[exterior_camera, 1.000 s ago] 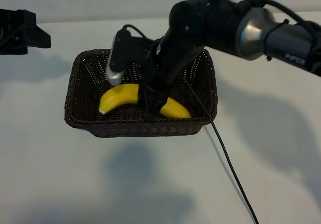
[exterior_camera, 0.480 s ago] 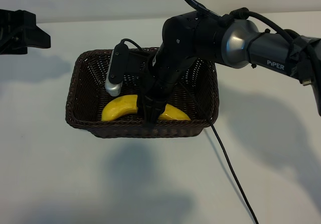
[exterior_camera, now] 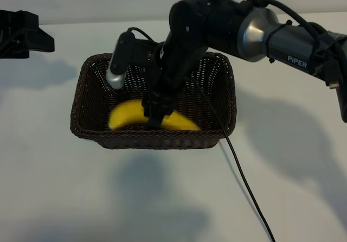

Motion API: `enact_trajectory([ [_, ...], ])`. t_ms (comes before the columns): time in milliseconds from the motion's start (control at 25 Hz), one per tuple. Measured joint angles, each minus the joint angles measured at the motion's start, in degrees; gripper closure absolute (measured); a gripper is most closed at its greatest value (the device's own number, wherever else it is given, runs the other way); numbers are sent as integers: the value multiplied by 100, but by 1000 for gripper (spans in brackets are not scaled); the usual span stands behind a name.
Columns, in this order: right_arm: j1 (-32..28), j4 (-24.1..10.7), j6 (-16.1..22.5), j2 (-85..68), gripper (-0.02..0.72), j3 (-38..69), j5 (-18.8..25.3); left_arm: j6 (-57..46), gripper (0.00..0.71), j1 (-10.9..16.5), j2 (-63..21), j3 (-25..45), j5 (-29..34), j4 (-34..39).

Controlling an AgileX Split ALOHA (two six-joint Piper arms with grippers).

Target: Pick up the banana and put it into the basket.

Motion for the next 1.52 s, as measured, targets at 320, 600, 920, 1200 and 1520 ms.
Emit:
enact_trajectory([
  [320,0,-33,359,0,26,-434,375,0,148,0,0,0,0,0],
  [600,0,-433,1058,0,54,-886,645,17,148,0,0,0,0,0],
  [920,-52,-1145,2011,0,83,-1395,1464,29,148,0,0,0,0,0],
  [1200,-376,-1096,2815,0,101,-1912,1928,40,148,0,0,0,0,0],
  [1520,-775,-1090,3434,0,103,-2220,1964,147,148,0,0,0,-5,0],
])
